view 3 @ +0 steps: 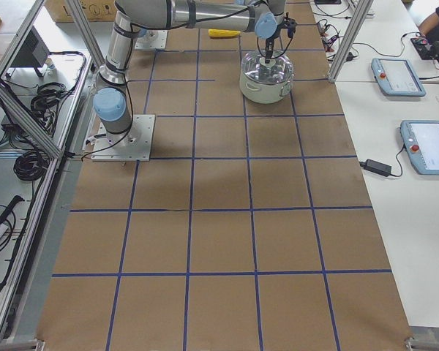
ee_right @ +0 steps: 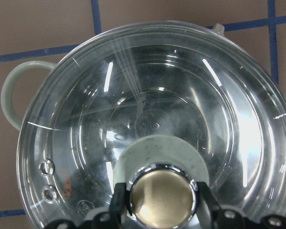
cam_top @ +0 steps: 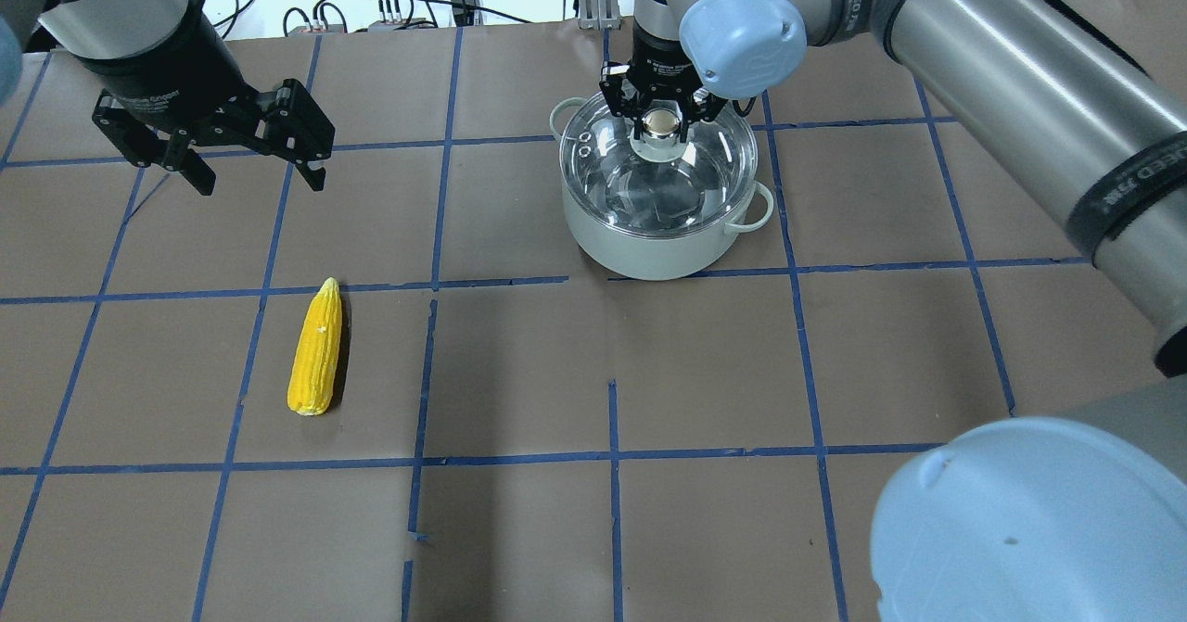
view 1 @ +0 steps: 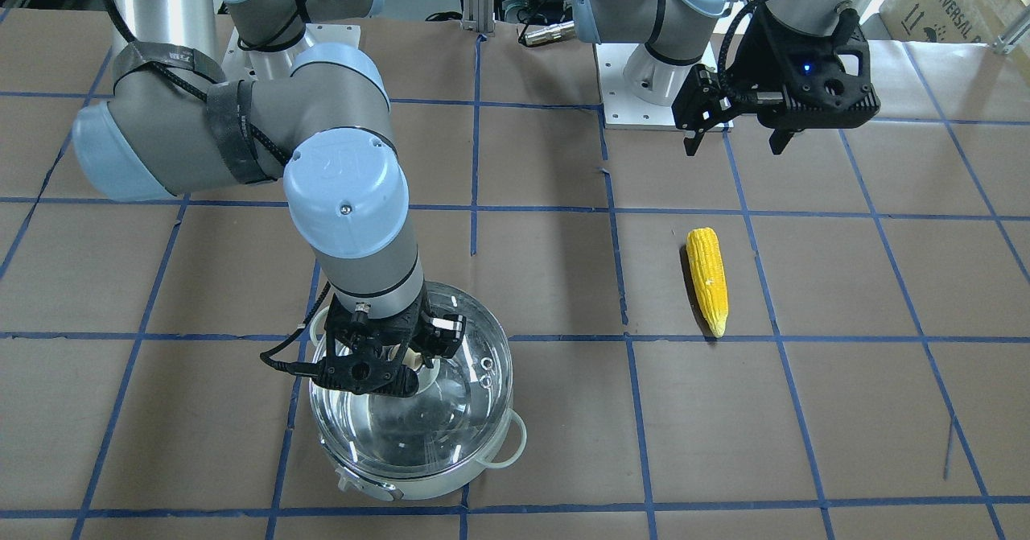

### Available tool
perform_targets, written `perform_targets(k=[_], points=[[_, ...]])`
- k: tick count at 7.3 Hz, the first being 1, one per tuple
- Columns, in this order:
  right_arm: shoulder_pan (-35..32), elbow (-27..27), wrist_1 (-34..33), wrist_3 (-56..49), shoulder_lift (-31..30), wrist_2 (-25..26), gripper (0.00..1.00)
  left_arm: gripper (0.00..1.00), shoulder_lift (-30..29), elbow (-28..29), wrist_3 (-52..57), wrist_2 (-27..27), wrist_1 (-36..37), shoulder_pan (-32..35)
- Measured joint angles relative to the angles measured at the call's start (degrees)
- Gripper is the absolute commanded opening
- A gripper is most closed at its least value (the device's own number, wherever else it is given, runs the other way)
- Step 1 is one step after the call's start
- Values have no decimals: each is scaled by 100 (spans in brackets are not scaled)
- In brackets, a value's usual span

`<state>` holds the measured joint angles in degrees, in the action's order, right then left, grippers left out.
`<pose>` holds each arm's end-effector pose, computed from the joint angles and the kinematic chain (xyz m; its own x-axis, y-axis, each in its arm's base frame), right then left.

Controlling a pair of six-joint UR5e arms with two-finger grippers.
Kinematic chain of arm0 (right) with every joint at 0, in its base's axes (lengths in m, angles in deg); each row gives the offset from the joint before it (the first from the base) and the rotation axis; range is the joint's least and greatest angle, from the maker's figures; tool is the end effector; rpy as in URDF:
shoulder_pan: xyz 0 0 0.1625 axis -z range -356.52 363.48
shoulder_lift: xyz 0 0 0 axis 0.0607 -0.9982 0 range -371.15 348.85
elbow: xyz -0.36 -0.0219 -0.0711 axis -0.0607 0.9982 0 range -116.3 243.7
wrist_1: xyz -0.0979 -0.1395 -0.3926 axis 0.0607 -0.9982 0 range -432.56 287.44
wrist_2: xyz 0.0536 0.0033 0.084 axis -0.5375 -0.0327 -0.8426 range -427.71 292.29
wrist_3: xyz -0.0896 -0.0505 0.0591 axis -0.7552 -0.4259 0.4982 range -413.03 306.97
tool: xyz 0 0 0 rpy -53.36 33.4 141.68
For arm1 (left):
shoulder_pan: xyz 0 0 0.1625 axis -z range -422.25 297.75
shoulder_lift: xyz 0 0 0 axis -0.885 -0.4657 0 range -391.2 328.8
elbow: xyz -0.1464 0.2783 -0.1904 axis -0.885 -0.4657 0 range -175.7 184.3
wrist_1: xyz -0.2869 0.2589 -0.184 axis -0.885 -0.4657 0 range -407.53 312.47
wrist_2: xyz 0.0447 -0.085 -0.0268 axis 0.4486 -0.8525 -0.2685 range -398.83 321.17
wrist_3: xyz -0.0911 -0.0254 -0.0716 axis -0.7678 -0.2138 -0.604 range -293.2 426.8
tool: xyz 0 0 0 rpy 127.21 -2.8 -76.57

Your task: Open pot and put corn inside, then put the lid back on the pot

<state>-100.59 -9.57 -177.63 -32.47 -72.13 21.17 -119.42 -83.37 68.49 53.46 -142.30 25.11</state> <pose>0.2971 -0.6276 0.2836 -0.9931 0.1119 -0.0352 0.1132 0.9928 -0.0384 -0.1058 -0.4980 0.4394 -0.9991 -0.0161 -0.0397 -0.0166 0.9998 0.0127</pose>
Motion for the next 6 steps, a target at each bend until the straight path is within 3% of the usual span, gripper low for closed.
perform_targets(k=[2,6], points=[[3,97,179,-8,-50,17,50,100,19,10,11,25,0,0],[326,938,1763,-286,-546,16,49,100,42,-46,41,-14,-5,-12]])
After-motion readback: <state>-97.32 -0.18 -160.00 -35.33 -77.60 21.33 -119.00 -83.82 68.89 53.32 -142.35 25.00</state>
